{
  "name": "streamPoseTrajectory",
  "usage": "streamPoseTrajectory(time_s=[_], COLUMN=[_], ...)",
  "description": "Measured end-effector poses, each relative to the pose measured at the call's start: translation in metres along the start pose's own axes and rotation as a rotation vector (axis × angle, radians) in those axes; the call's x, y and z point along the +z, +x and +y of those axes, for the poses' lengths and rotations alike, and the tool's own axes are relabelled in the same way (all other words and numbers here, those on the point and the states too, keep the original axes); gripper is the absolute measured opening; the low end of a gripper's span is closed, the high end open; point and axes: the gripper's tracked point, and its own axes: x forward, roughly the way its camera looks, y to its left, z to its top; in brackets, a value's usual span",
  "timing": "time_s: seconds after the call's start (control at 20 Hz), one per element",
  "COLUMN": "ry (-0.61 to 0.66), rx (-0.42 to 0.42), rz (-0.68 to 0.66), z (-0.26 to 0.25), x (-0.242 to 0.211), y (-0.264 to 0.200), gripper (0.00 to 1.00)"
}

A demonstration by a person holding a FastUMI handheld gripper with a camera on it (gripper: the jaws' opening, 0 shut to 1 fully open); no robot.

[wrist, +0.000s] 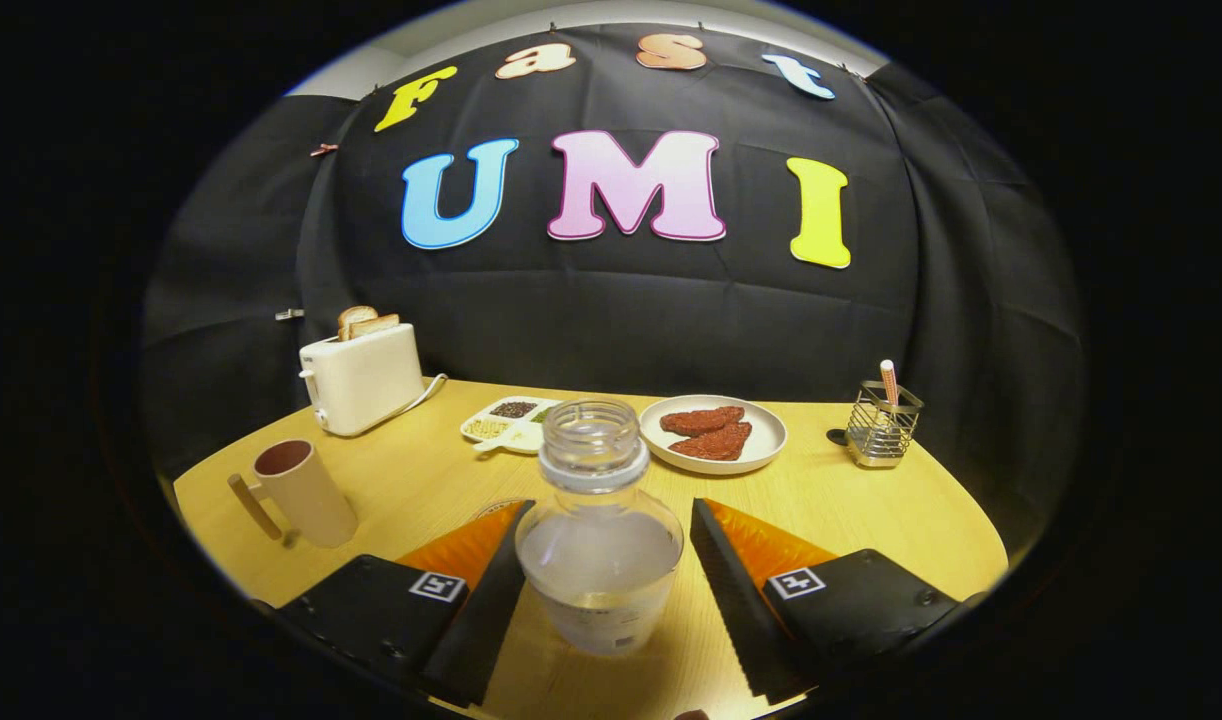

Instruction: Take the bottle from table, then pour the juice into the cup, finally place the bottle on the coaster

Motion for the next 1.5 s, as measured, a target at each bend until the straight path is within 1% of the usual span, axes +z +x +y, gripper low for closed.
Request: streamPoseTrajectory(time_s=[0.15,0.3,0.5,0.6,0.85,1.0,1.1,1.3,1.4,1.5], ry=[0.013,-0.006,-0.07,-0.118,-0.285,-0.383,-0.426,-0.456,-0.524,-0.584], rx=[-0.006,0.002,0.032,0.035,0.065,0.06,0.057,0.005,-0.01,-0.007], rz=[0.016,0.023,0.04,0.015,-0.037,-0.051,-0.061,-0.04,-0.036,-0.038], z=[0.0,0.0,0.003,0.003,0.016,0.028,0.041,0.062,0.078,0.094], x=[-0.004,-0.004,0.0,0.011,0.05,0.072,0.087,0.1,0.103,0.106], y=[0.004,0.005,0.004,0.003,-0.004,-0.007,-0.008,-0.011,-0.012,-0.015], gripper=[0.8,0.79,0.74,0.74,0.73,0.74,0.73,0.74,0.73,0.73])
